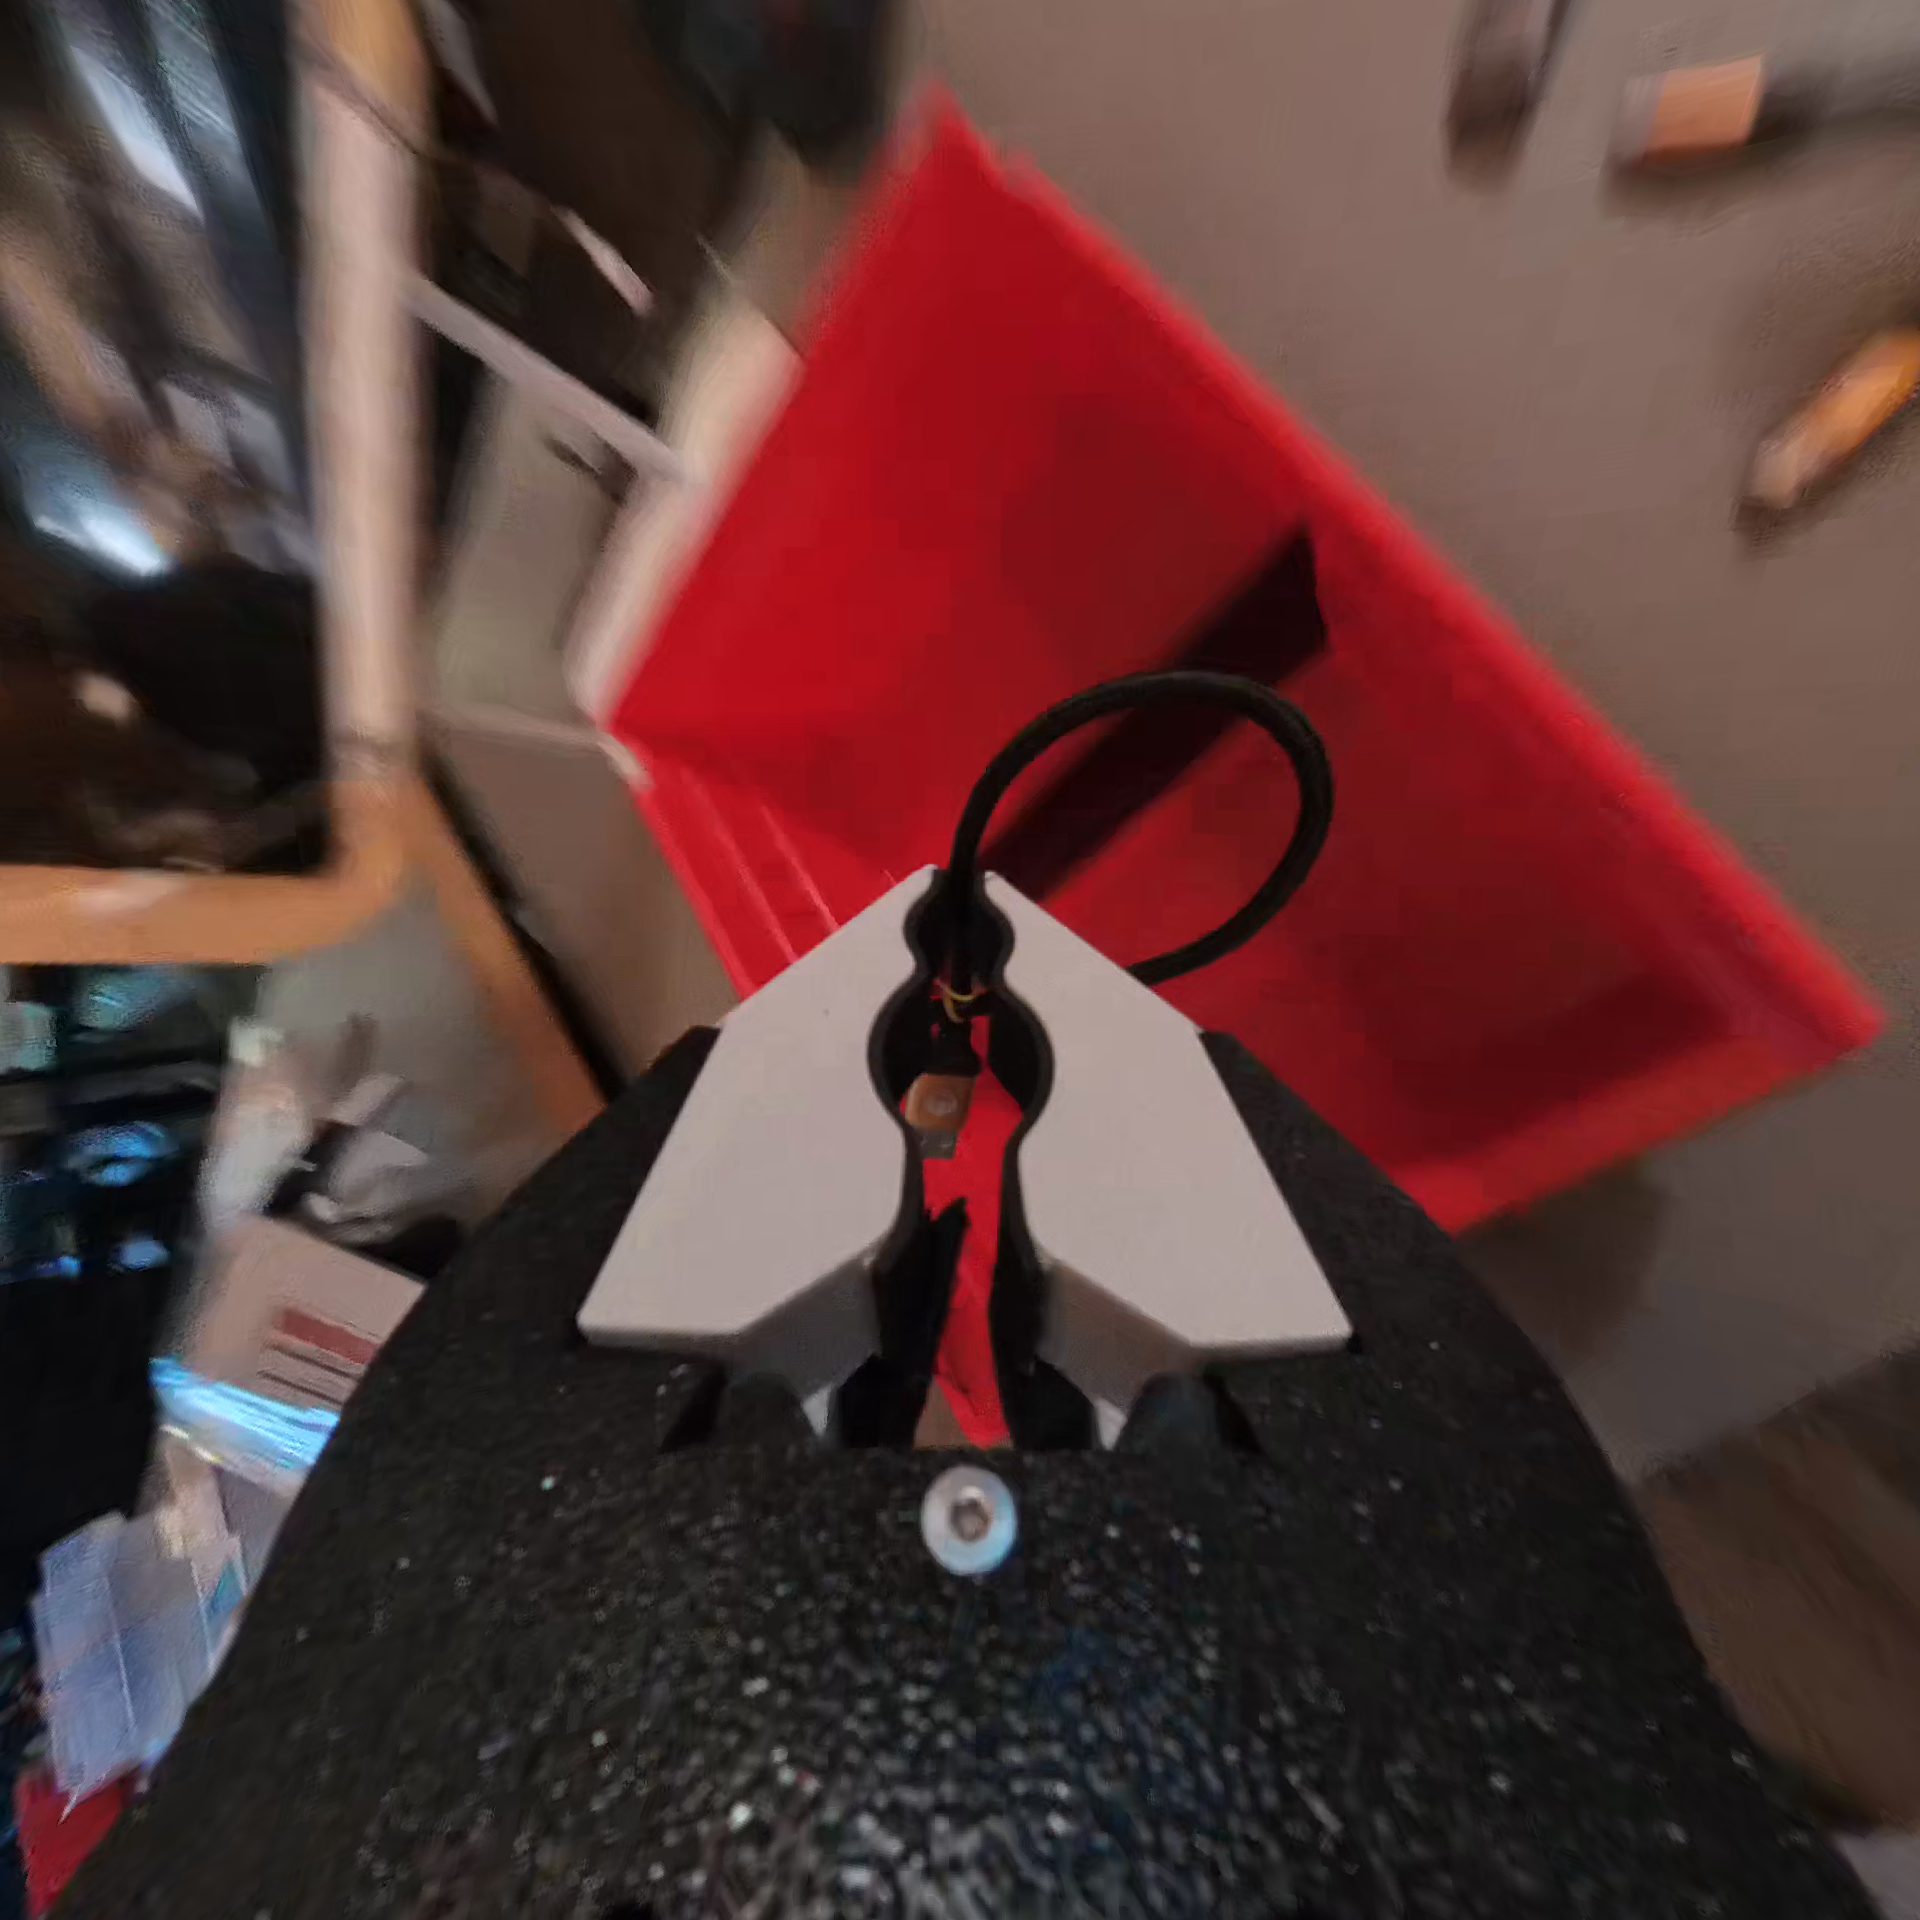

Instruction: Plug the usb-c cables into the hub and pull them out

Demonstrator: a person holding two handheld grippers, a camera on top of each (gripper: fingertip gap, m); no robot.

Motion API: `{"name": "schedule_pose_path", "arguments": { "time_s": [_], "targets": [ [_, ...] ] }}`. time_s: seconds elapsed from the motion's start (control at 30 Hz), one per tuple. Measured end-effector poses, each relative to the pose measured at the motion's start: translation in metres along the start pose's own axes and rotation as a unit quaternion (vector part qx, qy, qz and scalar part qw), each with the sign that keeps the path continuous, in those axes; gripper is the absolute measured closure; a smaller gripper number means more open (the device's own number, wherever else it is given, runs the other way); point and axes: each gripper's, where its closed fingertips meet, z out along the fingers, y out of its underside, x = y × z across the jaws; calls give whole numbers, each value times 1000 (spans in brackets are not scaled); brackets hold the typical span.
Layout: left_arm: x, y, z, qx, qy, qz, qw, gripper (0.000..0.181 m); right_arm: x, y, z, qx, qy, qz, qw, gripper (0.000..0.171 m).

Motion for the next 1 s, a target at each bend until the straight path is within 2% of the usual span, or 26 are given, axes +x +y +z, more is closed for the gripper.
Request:
{"name": "schedule_pose_path", "arguments": {
  "time_s": [0.03,0.13,0.2,0.3,0.4,0.6,0.73,0.87,0.9,0.97,1.0],
  "targets": [
    [-7,-28,-17,53,-30,-8,998,181,4,0,0,-2,11,-1,1000,92],
    [12,-112,-53,186,-45,-18,981,180,20,4,-2,-13,47,-8,999,94],
    [48,-161,-54,232,-10,-22,972,180,32,9,-4,-25,74,-6,997,95],
    [103,-221,-24,255,47,1,966,181,53,13,-10,-29,116,8,993,99],
    [127,-259,32,227,80,15,970,181,72,9,-17,-15,154,17,988,105],
    [115,-292,157,133,129,-37,982,181,76,13,-16,-21,157,17,987,107],
    [112,-294,216,93,144,-71,983,180,70,18,-11,-30,143,19,989,108],
    [114,-287,242,85,153,-81,981,179,63,18,-7,-34,122,25,992,108],
    [117,-286,240,93,164,-81,979,171,60,18,-6,-33,113,28,993,109],
    [112,-281,231,101,158,-93,978,139,52,15,-5,-33,87,35,995,111],
    [108,-278,222,107,156,-104,976,133,46,14,-4,-34,71,38,996,112]
  ]
}}
